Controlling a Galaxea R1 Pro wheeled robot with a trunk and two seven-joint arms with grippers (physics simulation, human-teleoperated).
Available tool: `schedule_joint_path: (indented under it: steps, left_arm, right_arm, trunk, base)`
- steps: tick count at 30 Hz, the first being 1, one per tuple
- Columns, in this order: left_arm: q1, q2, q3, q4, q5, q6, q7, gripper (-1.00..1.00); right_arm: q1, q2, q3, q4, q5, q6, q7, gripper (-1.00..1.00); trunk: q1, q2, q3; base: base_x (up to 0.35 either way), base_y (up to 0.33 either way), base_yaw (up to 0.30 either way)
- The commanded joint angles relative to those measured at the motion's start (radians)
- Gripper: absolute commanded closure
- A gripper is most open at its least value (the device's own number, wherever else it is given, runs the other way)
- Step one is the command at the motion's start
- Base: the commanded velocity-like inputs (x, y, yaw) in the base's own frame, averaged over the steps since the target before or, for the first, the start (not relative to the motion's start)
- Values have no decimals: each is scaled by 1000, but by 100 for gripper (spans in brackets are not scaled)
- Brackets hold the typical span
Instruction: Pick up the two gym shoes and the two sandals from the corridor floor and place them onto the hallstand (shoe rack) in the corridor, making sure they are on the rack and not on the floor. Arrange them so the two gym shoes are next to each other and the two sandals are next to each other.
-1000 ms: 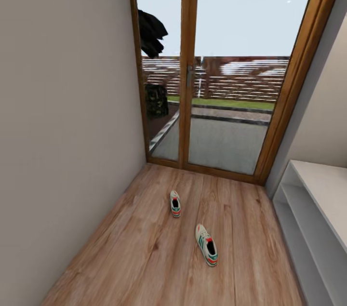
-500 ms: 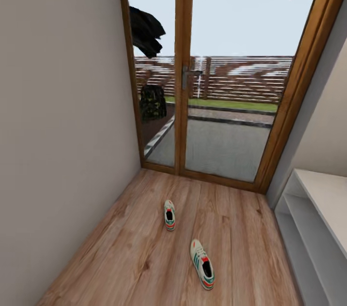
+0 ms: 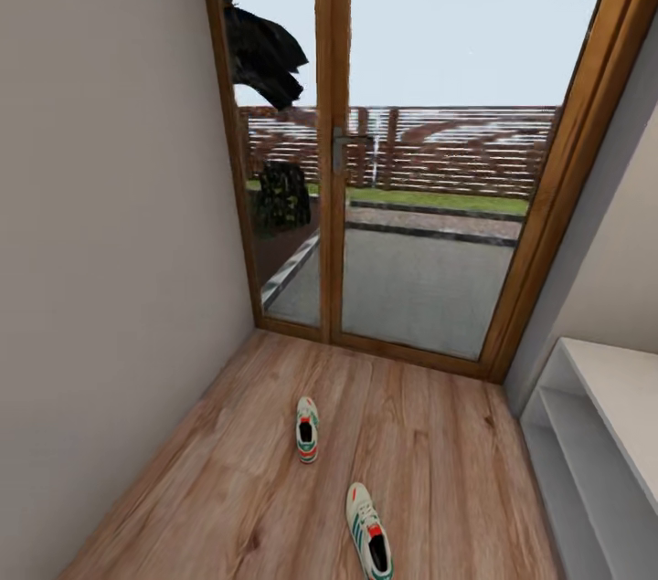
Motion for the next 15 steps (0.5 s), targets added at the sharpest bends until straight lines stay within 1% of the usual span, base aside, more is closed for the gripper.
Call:
schedule_joint_path:
  steps: [1,8,11,15]
  left_arm:
    - [0,0,0,0,0,-3,0,-100]
    - [0,0,0,0,0,-3,0,-100]
    - [0,0,0,0,0,-3,0,-100]
    - [0,0,0,0,0,-3,0,-100]
  right_arm:
    - [0,0,-2,-1,-1,0,2,-100]
    - [0,0,-2,-1,-1,0,2,-100]
    - [0,0,-2,-1,-1,0,2,-100]
    - [0,0,-2,-1,-1,0,2,-100]
  trunk:
    - [0,0,-1]
    - [0,0,-1]
    - [0,0,-1]
    - [0,0,-1]
  base:
    - [285,-192,0]
    - [284,-193,8]
    - [284,-193,151]
    - [284,-193,234]
